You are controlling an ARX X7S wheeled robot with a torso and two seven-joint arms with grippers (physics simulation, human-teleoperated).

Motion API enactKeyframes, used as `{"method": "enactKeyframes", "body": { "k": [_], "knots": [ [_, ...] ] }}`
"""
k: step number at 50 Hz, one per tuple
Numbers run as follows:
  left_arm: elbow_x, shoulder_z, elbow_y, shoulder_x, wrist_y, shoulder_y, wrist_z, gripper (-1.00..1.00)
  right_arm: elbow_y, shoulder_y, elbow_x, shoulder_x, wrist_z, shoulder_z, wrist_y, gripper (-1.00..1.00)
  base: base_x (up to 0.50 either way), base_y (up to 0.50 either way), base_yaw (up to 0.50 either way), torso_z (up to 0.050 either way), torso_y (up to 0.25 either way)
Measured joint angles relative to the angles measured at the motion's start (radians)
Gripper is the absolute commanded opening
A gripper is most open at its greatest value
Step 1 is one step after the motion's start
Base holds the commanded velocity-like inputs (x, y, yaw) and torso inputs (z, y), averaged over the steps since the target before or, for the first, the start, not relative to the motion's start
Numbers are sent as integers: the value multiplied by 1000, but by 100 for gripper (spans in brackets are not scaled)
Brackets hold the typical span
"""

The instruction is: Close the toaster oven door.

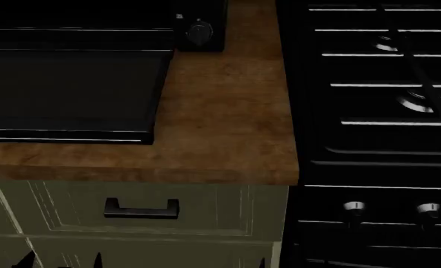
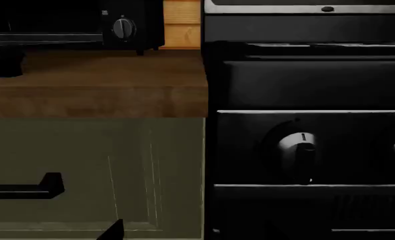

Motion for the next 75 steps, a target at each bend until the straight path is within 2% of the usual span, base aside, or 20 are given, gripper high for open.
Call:
{"method": "enactKeyframes", "body": {
  "k": [11, 26, 50, 56, 63, 75],
  "knots": [
    [-21, 20, 3, -19, 7, 2, -11, 100, -5, -5, 27, 22, 24, -19, -6, 100, 0, 0, 0, 0, 0],
    [-93, 50, 45, -48, -30, 11, -21, 100, -3, -2, 60, 47, 56, -57, -9, 100, 0, 0, 0, 50, 0],
    [-130, 92, 93, -89, -62, 12, -59, 100, -30, -4, 101, 82, 95, -94, -11, 100, 0, 0, 0, 48, 0],
    [-152, 87, 174, -116, -178, -10, -76, 100, -134, 10, 102, 109, 116, -86, 48, 100, 0, 0, 0, 0, 0],
    [-194, 61, 306, -162, -355, -66, -93, 100, -368, 50, 111, 161, 145, -48, 187, 100, 0, 0, 0, 0, 0],
    [-263, 5, 464, -238, -603, -217, -108, 100, -790, 216, 216, 307, 198, 87, 554, 100, 0, 0, 0, 0, 0]
  ]
}}
